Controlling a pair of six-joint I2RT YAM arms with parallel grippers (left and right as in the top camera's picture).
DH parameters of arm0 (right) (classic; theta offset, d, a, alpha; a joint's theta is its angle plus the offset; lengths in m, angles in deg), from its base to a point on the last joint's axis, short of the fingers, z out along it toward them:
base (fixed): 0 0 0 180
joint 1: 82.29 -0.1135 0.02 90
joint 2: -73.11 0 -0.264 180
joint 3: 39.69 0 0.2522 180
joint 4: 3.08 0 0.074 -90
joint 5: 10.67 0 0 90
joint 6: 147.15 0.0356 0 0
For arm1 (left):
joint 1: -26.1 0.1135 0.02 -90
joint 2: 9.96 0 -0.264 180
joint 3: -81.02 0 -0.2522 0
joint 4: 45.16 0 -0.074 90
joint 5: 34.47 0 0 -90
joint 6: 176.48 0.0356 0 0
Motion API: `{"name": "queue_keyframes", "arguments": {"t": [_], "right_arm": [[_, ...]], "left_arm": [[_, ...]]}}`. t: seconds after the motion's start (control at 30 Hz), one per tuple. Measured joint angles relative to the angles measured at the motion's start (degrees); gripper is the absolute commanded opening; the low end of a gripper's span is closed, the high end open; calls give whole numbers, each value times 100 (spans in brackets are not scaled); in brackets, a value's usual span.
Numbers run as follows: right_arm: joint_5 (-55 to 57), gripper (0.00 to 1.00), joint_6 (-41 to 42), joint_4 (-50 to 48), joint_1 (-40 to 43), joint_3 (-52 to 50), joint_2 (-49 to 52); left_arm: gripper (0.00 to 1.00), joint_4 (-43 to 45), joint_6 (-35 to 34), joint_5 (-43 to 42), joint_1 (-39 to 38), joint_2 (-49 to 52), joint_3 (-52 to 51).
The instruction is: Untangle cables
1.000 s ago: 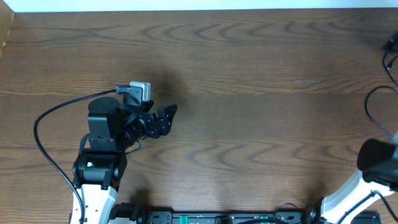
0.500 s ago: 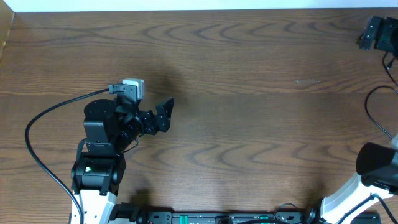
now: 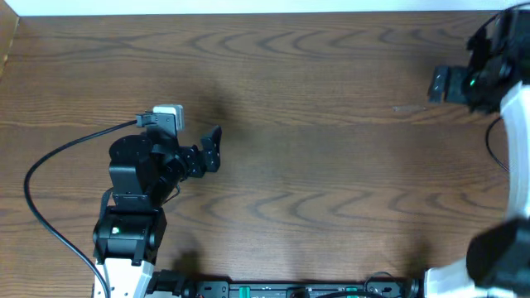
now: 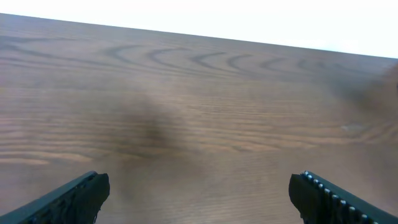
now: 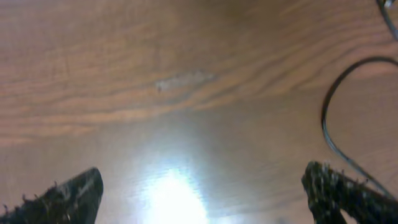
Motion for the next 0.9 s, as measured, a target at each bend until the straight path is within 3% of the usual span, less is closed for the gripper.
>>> {"name": "queue_keyframes", "arguments": {"t": [0.4,0.67,0.9], "right_arm": [[232,99,551,-1239,-503,-2446,-2629],[533,99,890,-1517,-780,-3842,-4352],[833,99,1088,-1558,-1215,-4555,-6019]], "left_arm": [[98,-295,177,251,0,-103,0],[98,-914,350,844,0,-973,0],[98,-1443,850,737,0,-1534,0]]}}
